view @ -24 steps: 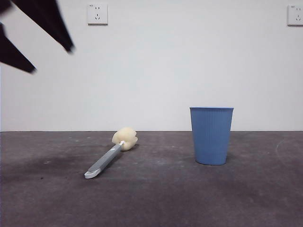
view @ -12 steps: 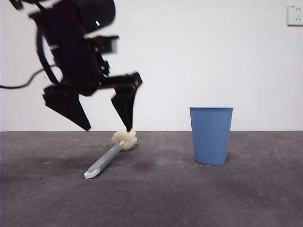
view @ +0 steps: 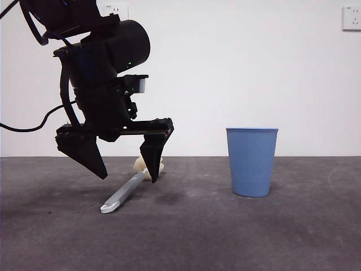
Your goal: Pick up the cup brush,pick up the cup,insert the brush into the cup,clean the cup,put the cup brush back,put the cup back to the fixed position on the table
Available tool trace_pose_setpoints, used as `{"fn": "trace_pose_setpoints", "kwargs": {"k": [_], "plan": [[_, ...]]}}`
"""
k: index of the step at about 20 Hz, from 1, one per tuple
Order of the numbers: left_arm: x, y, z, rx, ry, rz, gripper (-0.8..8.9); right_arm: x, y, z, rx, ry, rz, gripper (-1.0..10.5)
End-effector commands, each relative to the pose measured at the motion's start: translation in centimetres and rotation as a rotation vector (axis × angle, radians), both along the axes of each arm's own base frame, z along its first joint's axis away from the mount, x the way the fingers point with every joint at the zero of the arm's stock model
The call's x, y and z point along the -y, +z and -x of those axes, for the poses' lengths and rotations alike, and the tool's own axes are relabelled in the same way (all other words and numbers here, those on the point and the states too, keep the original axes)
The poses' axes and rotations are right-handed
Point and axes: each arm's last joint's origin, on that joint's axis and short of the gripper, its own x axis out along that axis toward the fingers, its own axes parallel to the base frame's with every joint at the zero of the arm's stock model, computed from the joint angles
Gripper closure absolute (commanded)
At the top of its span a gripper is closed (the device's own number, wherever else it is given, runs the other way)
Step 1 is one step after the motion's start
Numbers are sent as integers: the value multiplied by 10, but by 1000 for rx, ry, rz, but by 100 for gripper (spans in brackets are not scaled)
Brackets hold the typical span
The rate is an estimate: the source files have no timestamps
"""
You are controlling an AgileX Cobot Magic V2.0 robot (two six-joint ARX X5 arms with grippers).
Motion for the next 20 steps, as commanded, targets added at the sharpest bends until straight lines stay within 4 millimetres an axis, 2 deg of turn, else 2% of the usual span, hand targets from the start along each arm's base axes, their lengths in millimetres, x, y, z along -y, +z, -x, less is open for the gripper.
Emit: {"fn": "trace_pose_setpoints", "kwargs": {"k": [1, 6, 7, 10, 11, 15, 20], "plan": [[2, -9, 0, -32, 26, -8, 316, 0, 1, 0, 4, -6, -5, 380], [1, -28, 1, -114, 55, -48, 322, 0, 1, 0, 3, -7, -6, 381], [1, -28, 1, -115, 55, -48, 398, 0, 1, 0, 4, -7, -6, 381], [2, -28, 3, -130, 45, -46, 751, 0, 1, 0, 4, -7, -6, 382], [3, -28, 3, -140, 36, -34, 835, 0, 1, 0, 4, -7, -6, 383], [3, -24, 6, -160, 13, -21, 822, 0, 1, 0, 4, -7, -6, 383], [-6, 8, 13, -98, -25, -15, 822, 0, 1, -2, -8, -12, -9, 383]]}}
